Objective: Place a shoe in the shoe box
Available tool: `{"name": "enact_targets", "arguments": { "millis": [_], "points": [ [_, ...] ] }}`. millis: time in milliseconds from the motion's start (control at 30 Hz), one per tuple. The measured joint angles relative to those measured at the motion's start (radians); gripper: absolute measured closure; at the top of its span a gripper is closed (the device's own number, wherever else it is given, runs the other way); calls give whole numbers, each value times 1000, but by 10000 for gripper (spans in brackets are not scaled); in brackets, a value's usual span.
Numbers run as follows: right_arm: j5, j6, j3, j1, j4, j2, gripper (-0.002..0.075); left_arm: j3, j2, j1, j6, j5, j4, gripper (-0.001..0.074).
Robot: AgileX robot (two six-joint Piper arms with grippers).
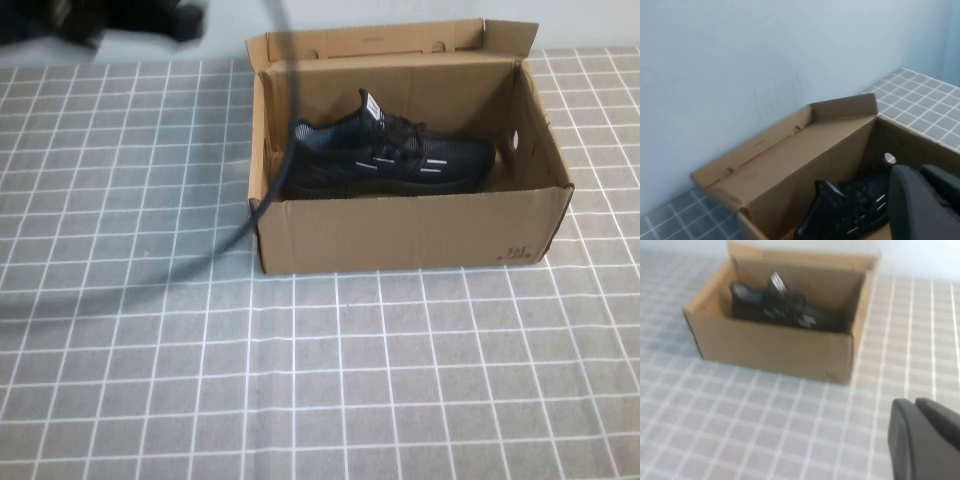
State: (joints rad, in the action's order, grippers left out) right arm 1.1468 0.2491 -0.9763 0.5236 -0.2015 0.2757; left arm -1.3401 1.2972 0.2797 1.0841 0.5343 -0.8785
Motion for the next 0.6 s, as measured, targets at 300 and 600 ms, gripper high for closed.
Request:
{"name": "enact_targets", "arguments": {
  "millis": [300, 600],
  "points": [
    [-529, 0, 308, 0, 17, -56, 742, 569, -516, 0, 67, -346, -91, 735],
    [-949, 7, 542, 0, 110, -56, 742, 964, -1115, 0, 79, -548, -122, 735]
  ]
}}
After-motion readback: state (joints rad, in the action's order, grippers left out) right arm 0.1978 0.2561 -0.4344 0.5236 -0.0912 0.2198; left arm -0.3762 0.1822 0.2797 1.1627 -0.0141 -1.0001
